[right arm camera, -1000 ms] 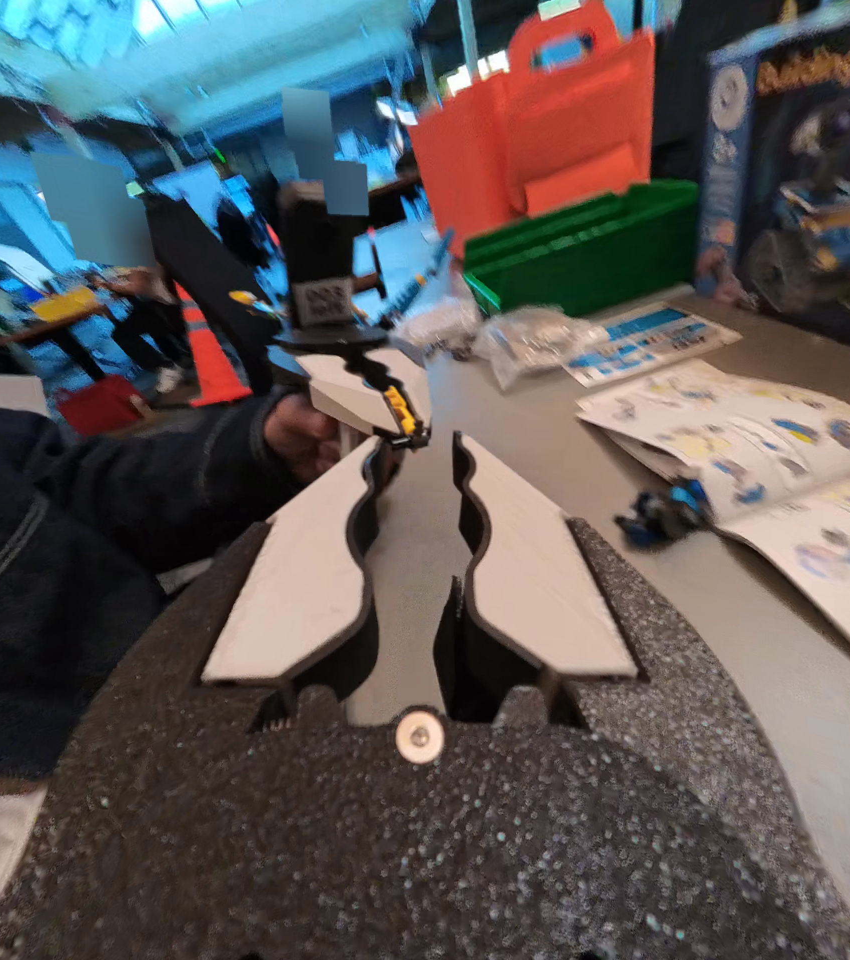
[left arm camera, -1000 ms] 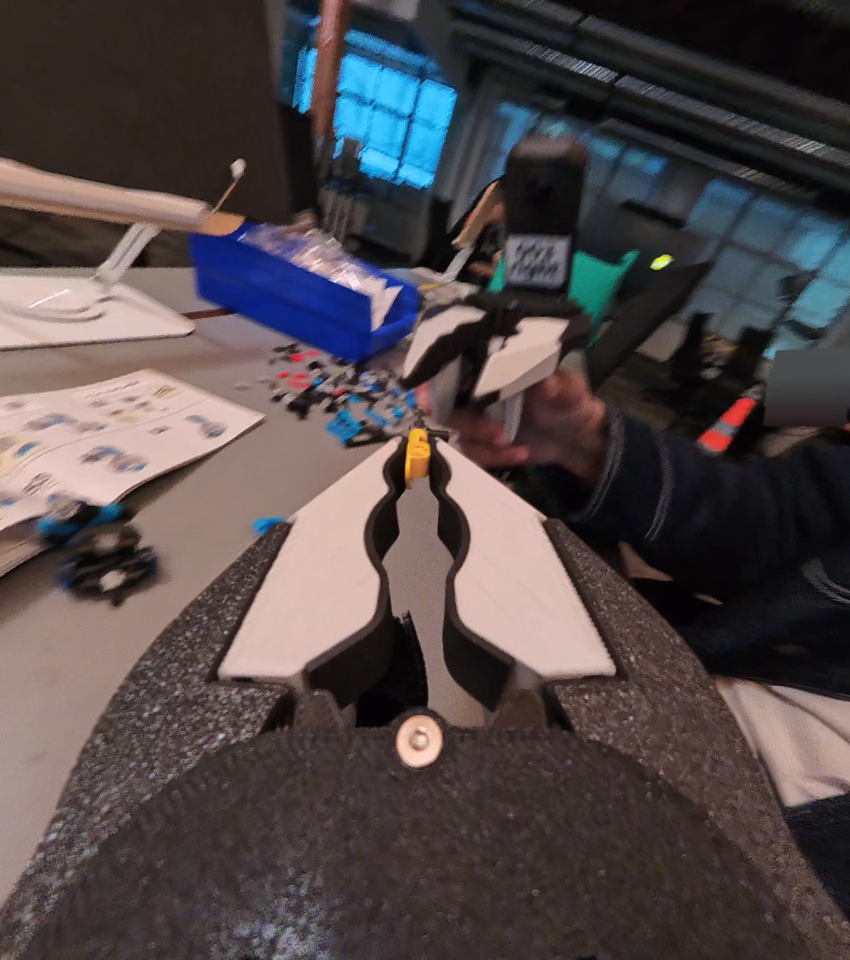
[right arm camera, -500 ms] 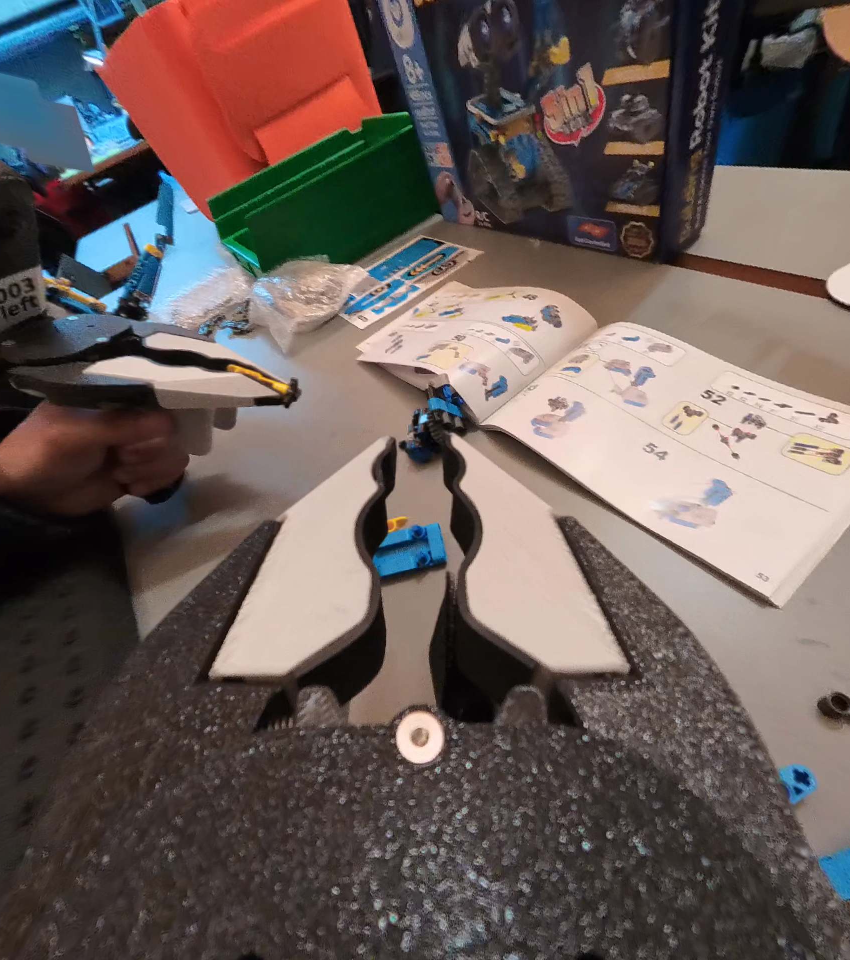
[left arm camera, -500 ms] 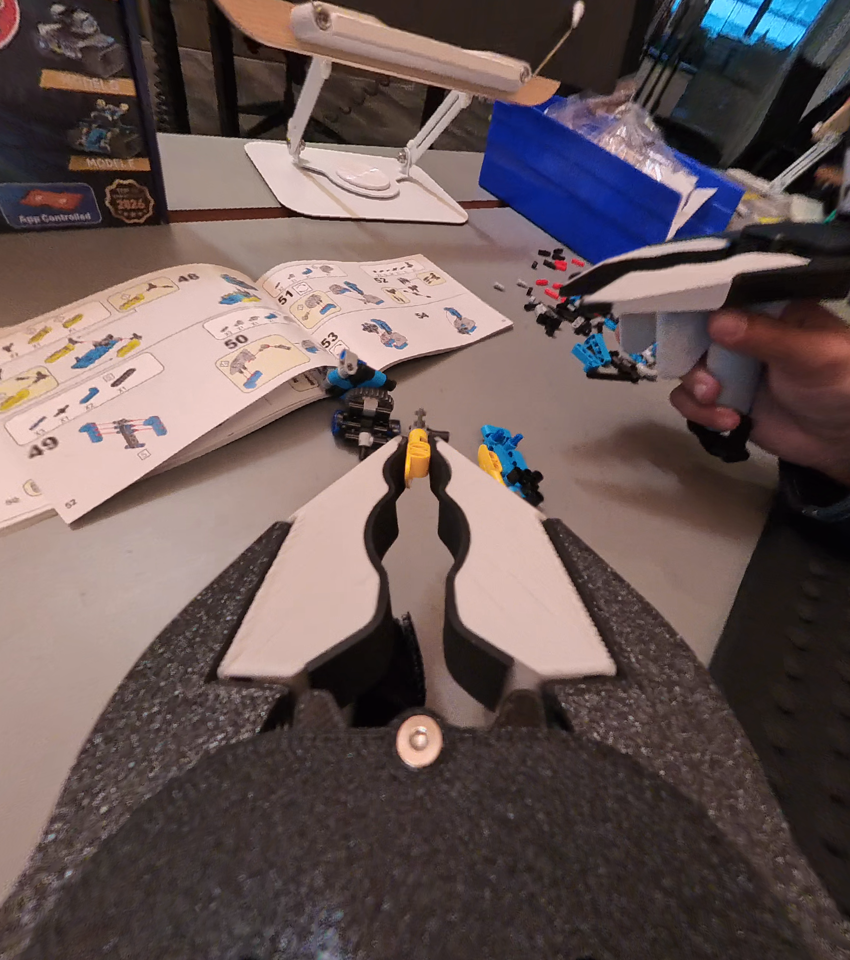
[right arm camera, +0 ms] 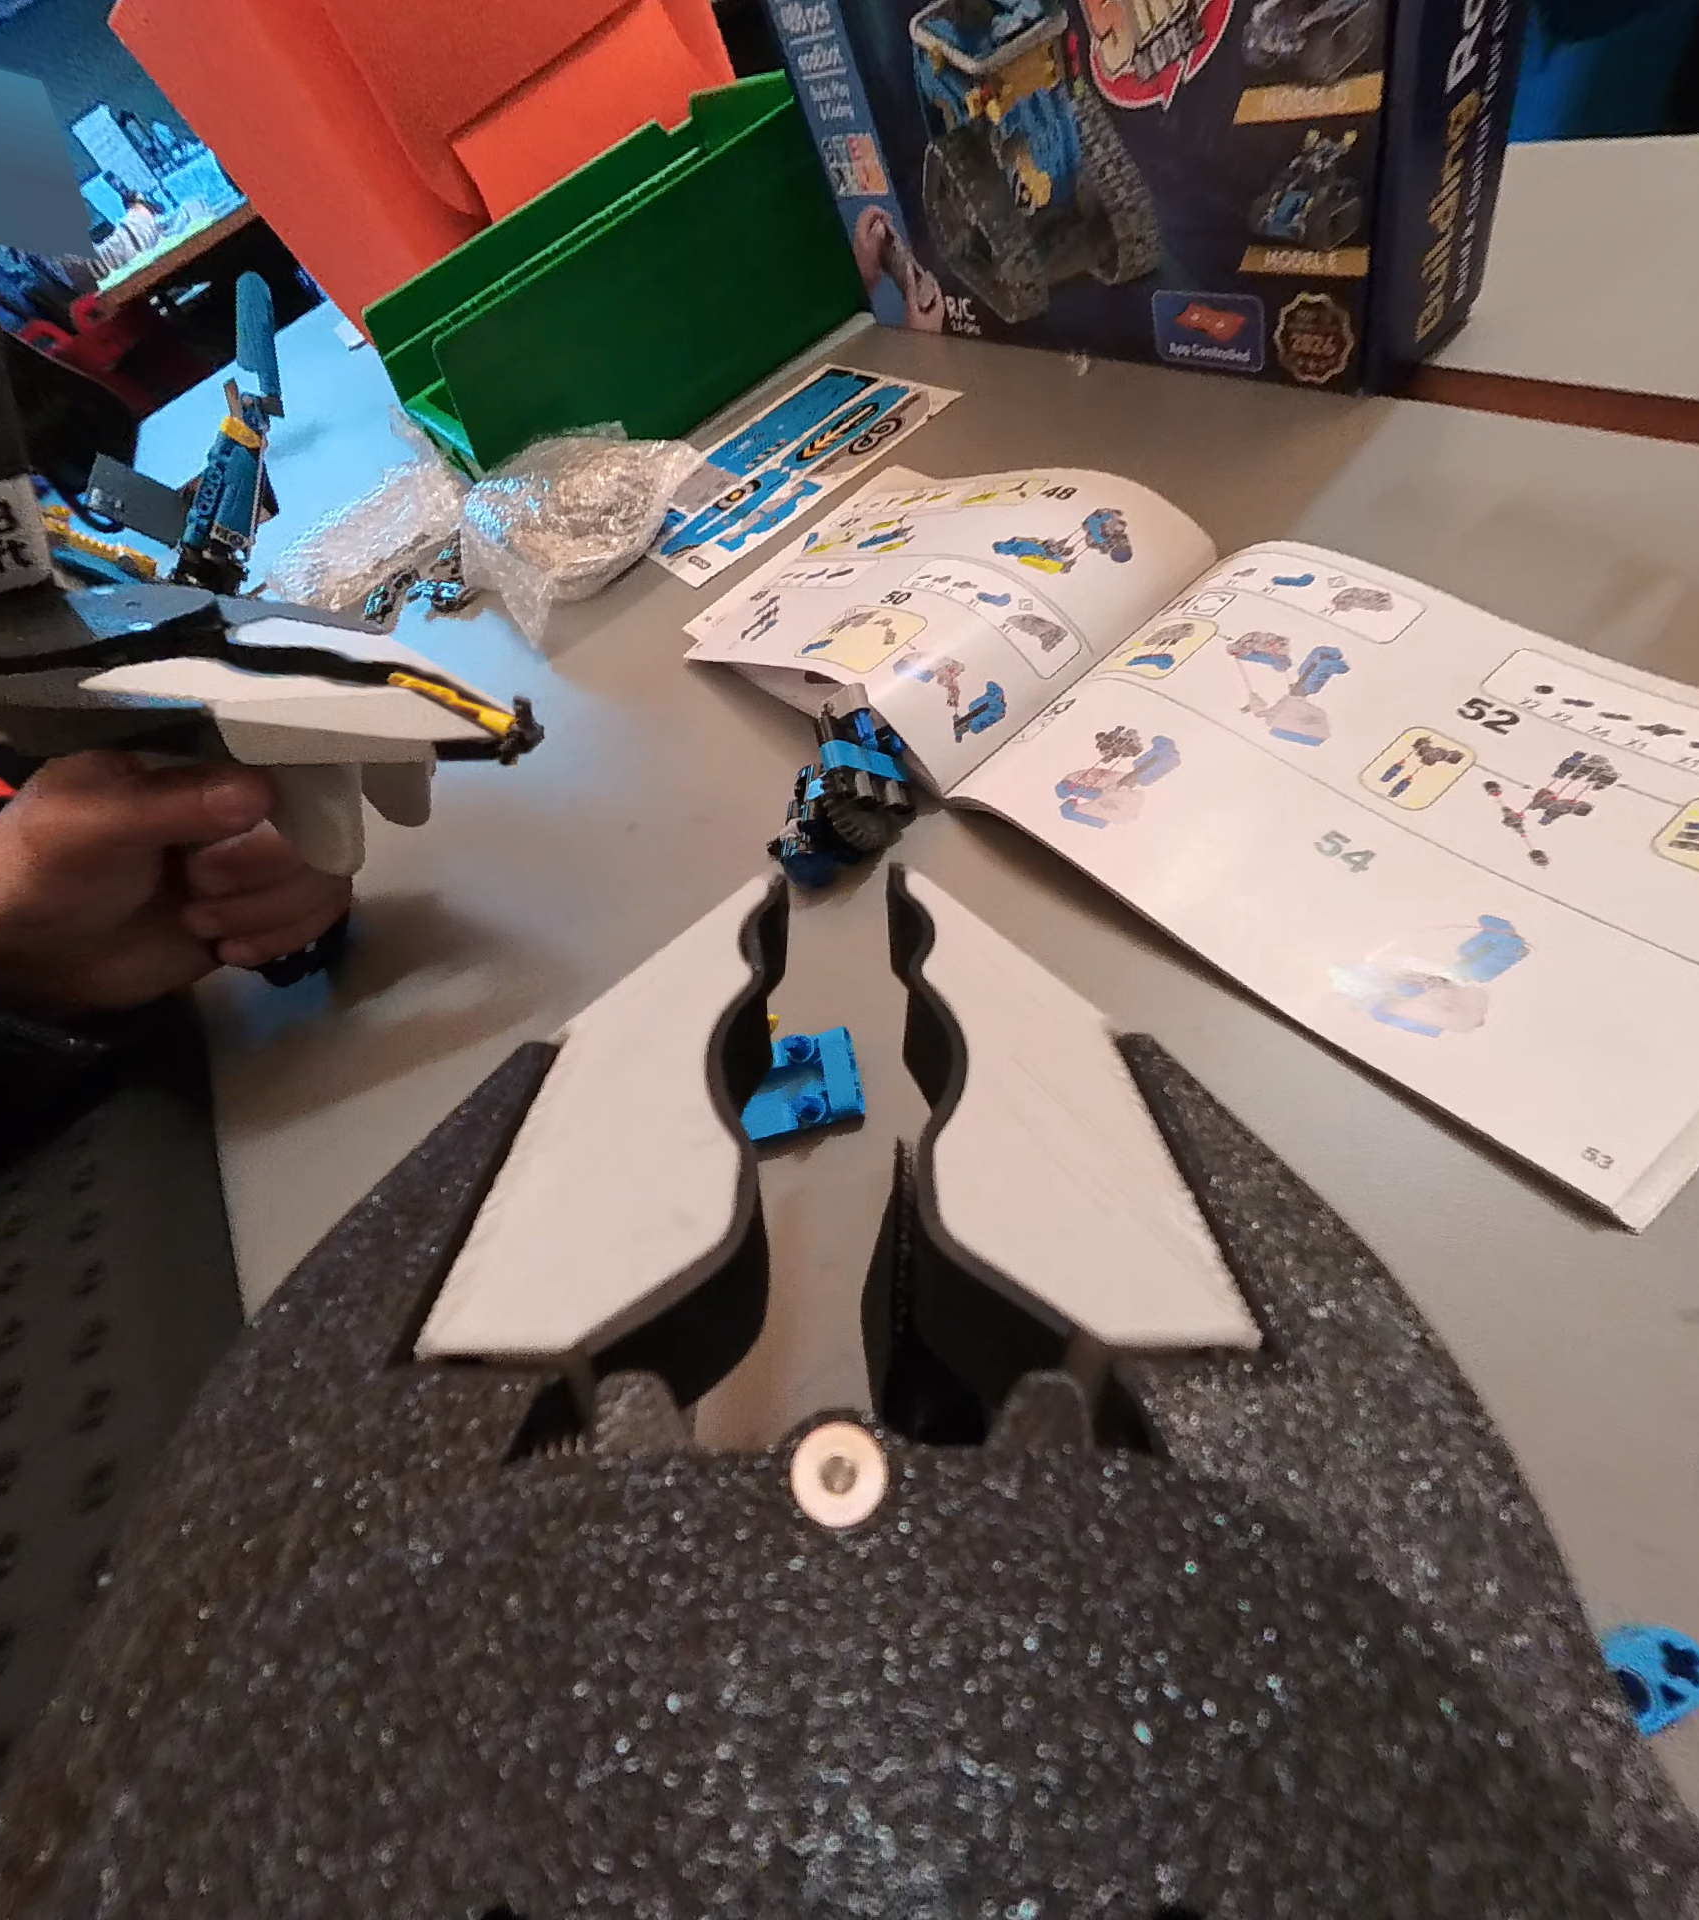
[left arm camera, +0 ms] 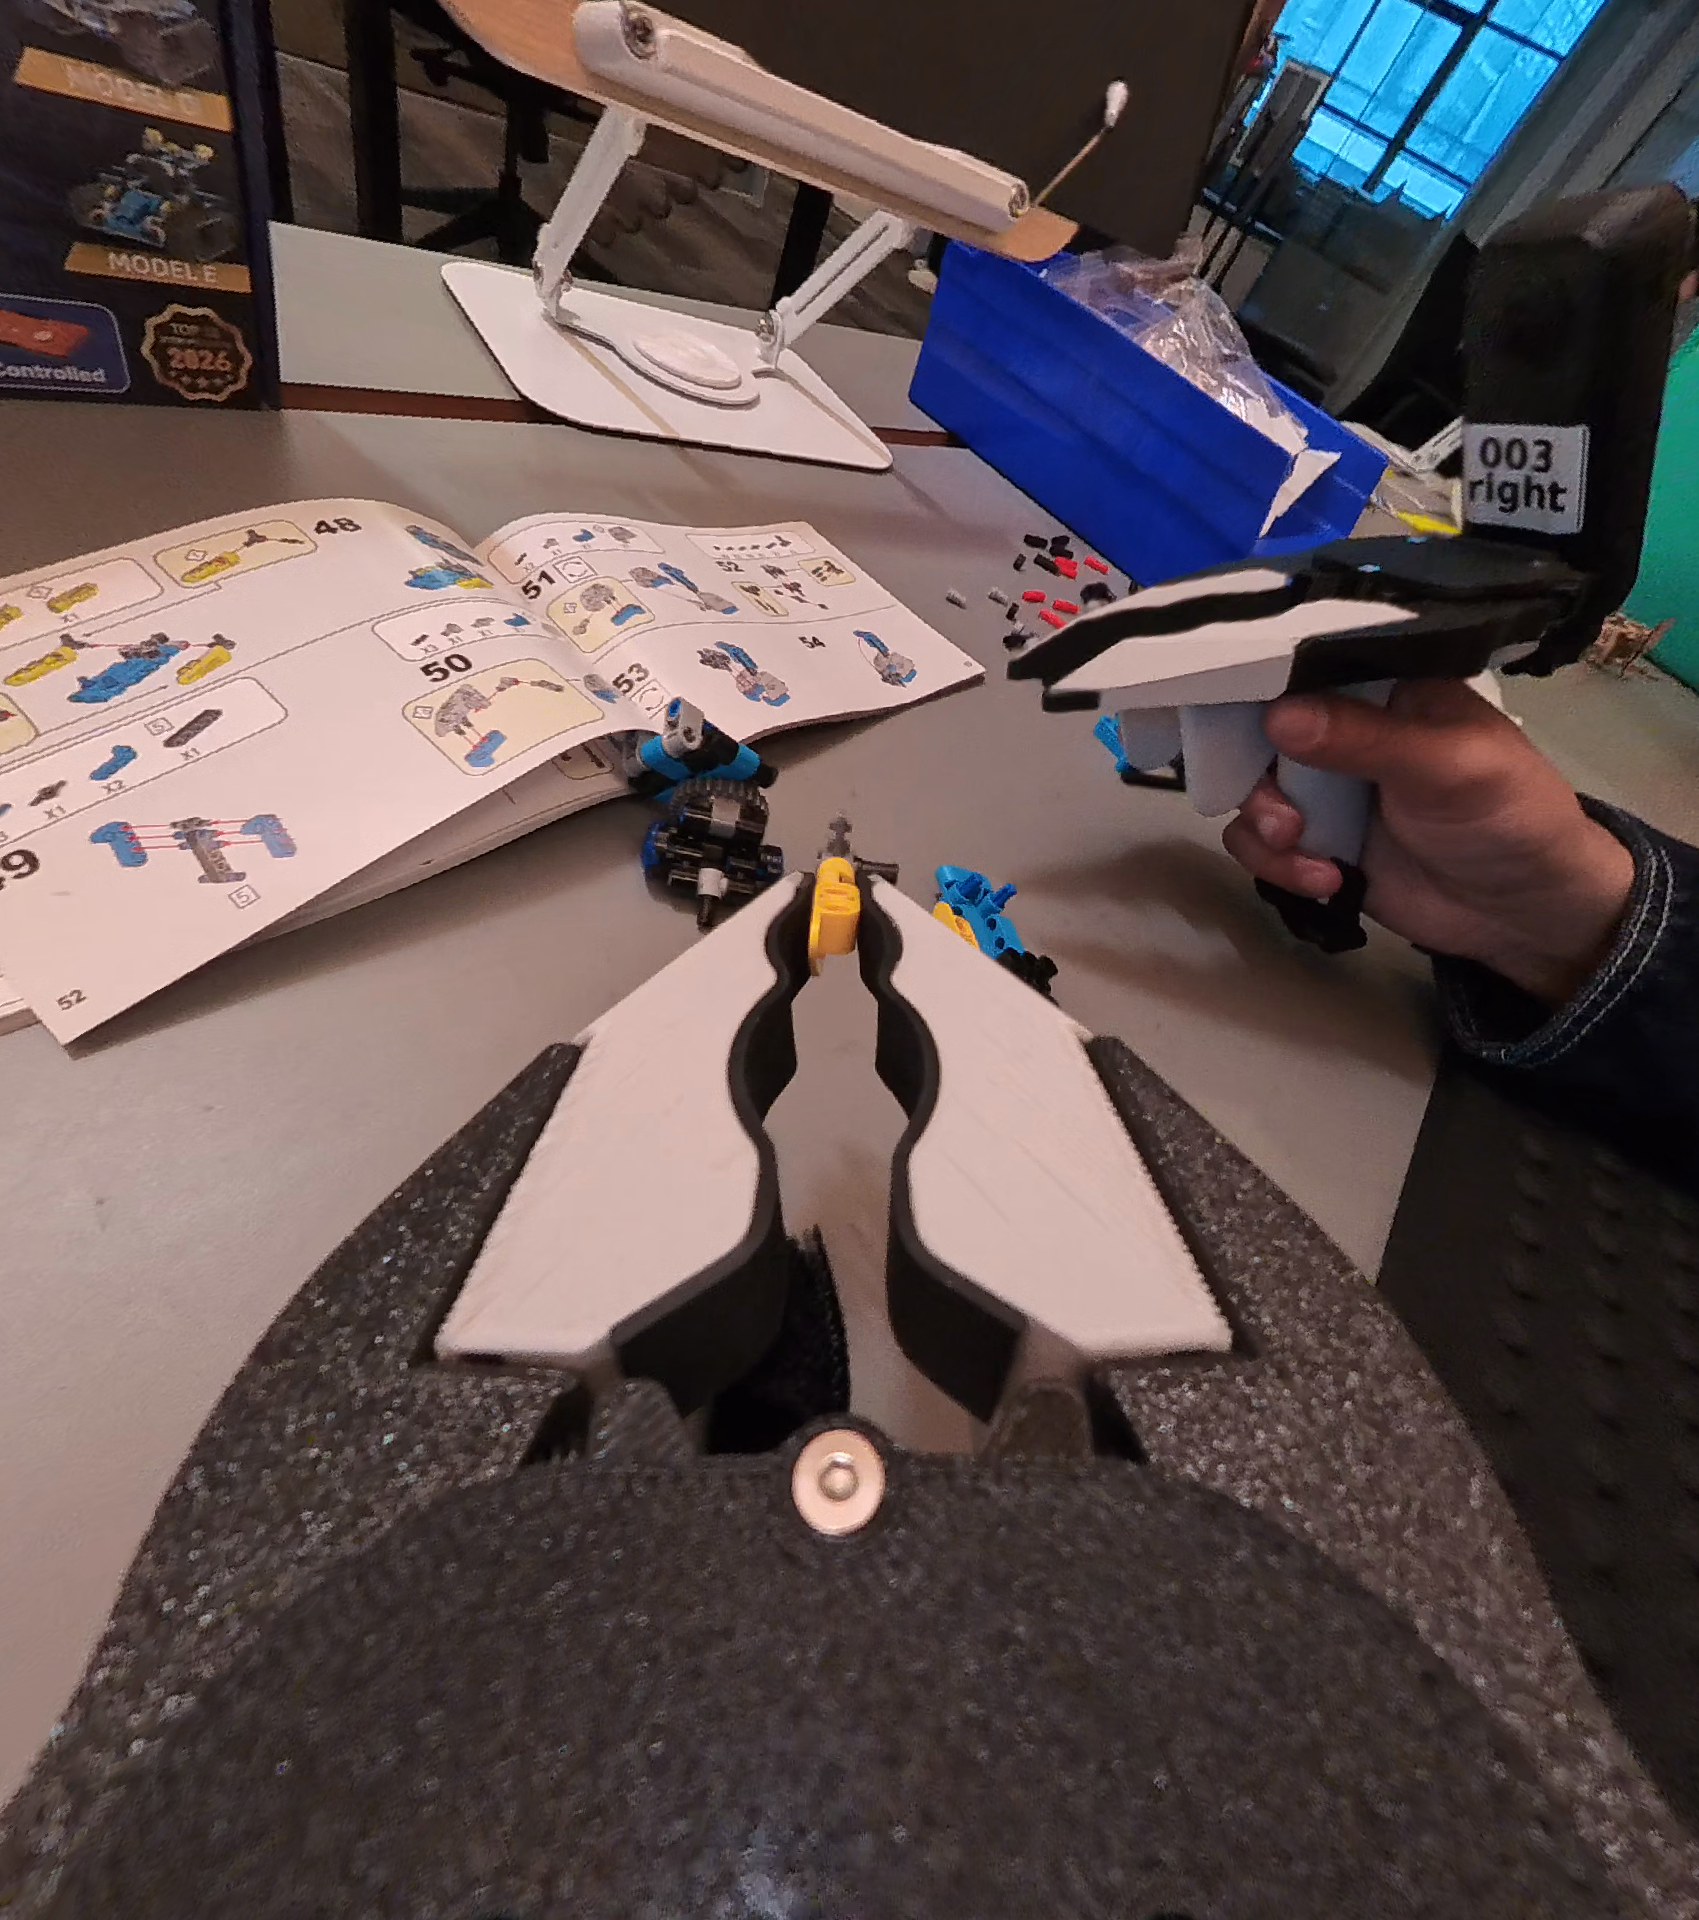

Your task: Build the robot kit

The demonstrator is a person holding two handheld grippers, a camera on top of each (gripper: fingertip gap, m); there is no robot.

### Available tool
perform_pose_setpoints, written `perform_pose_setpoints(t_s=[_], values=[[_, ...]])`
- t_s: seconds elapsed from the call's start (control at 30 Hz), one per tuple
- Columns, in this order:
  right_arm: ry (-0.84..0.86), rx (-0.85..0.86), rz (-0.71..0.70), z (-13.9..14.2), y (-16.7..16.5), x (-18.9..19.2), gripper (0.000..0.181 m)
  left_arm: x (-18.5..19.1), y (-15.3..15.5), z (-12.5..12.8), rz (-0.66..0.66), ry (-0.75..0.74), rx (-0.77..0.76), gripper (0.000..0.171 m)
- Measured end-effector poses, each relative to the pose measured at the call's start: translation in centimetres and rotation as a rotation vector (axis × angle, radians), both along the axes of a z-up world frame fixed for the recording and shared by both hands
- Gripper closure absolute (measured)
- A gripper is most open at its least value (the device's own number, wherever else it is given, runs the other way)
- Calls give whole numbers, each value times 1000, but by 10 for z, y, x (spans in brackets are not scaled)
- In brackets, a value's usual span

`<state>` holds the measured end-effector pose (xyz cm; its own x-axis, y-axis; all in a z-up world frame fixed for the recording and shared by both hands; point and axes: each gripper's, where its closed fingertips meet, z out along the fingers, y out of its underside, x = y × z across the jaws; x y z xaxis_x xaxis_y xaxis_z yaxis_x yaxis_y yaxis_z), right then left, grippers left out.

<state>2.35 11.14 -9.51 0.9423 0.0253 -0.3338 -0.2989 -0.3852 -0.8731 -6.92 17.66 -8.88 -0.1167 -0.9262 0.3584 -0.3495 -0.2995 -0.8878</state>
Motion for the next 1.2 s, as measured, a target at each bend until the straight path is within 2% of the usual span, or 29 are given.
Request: perform_pose_setpoints(t_s=[0.13,0.27,0.4,0.5,0.63,0.8,0.9,1.1,1.13,1.2], values=[[11,18,24,5,0,-5,165,-1,-5,1,-18,-5,18,164],[59,60,68,15,-2,-14,167,-2,-12,6,-54,-29,-26,164],[182,151,202,34,-4,-40,163,-5,-24,20,-125,-97,-111,164],[232,181,305,41,-4,-62,151,-9,-41,30,-223,-137,-183,164],[185,257,417,55,-8,-88,151,-16,-65,38,-358,-157,-250,164],[182,231,431,52,-9,-92,152,-17,-67,37,-371,-149,-274,164],[188,206,416,46,-8,-90,152,-18,-73,38,-389,-155,-239,164],[286,226,524,55,-15,-109,150,-24,-88,44,-461,-180,-214,164],[274,230,544,58,-17,-113,146,-25,-89,45,-466,-186,-214,164],[180,286,556,65,-20,-118,151,-26,-91,47,-483,-193,-227,164]])
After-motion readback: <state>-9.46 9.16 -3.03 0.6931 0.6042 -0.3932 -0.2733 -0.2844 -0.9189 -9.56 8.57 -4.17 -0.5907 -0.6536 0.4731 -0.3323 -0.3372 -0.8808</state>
